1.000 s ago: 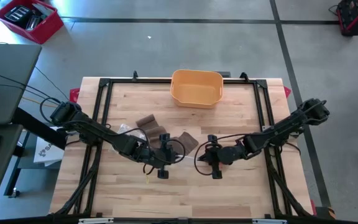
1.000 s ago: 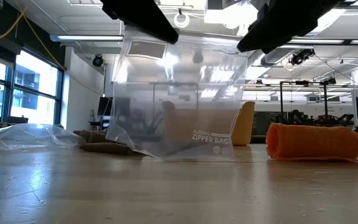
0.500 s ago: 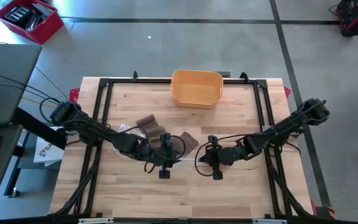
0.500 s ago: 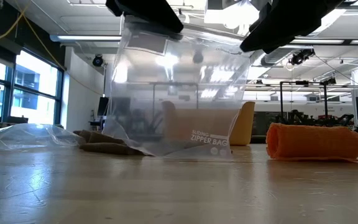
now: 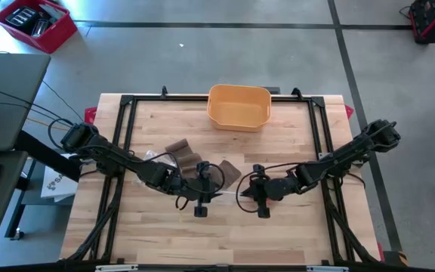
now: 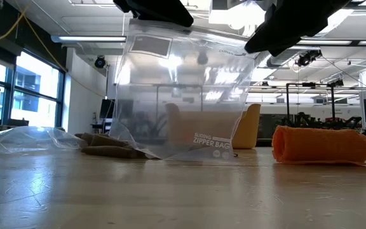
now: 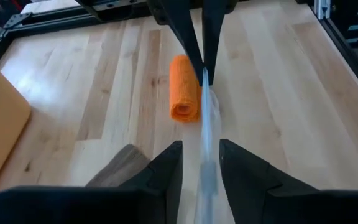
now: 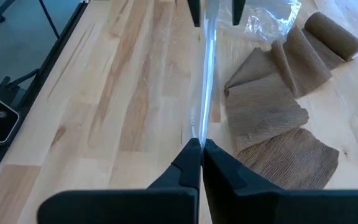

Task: Roll bandage
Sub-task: Open the bottom transparent zip bag

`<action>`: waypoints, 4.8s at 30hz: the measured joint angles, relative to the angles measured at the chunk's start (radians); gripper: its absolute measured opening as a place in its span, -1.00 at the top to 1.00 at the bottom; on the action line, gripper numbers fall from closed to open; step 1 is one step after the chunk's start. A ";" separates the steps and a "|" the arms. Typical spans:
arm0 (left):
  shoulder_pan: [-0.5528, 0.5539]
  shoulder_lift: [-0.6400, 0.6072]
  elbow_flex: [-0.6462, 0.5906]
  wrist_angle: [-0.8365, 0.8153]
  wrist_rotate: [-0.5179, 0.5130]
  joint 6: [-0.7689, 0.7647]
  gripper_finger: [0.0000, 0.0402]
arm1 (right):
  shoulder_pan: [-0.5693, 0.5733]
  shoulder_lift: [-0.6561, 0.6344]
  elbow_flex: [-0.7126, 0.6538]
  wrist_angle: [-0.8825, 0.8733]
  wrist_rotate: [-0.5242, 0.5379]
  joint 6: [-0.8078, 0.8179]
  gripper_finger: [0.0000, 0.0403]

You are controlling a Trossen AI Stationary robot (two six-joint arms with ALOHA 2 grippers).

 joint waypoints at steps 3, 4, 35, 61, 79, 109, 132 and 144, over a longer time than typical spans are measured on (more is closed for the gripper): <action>0.000 0.000 0.000 -0.001 0.000 0.007 0.54 | -0.002 0.000 0.000 0.002 0.000 -0.007 1.00; 0.000 0.000 0.000 -0.001 0.000 0.008 0.55 | -0.004 0.000 0.000 0.003 0.000 -0.006 1.00; -0.003 -0.077 0.000 -0.223 -0.013 -0.029 0.89 | -0.008 0.000 0.001 0.022 0.007 -0.025 1.00; 0.011 0.022 -0.001 0.057 0.081 -0.076 0.47 | 0.047 0.000 0.118 -0.231 0.165 -0.261 1.00; 0.008 -0.017 0.000 0.037 0.039 -0.260 0.64 | 0.061 0.000 0.127 -0.268 0.189 -0.261 1.00; 0.018 0.014 0.000 -0.075 0.047 -0.339 0.98 | 0.053 0.000 0.127 -0.270 0.189 -0.250 1.00; 0.014 0.004 0.063 -0.148 0.016 -0.337 1.00 | 0.053 0.000 0.126 -0.230 0.157 -0.280 1.00; -0.004 0.038 0.063 -0.105 -0.119 -0.358 1.00 | 0.050 0.000 0.126 -0.225 0.120 -0.319 0.83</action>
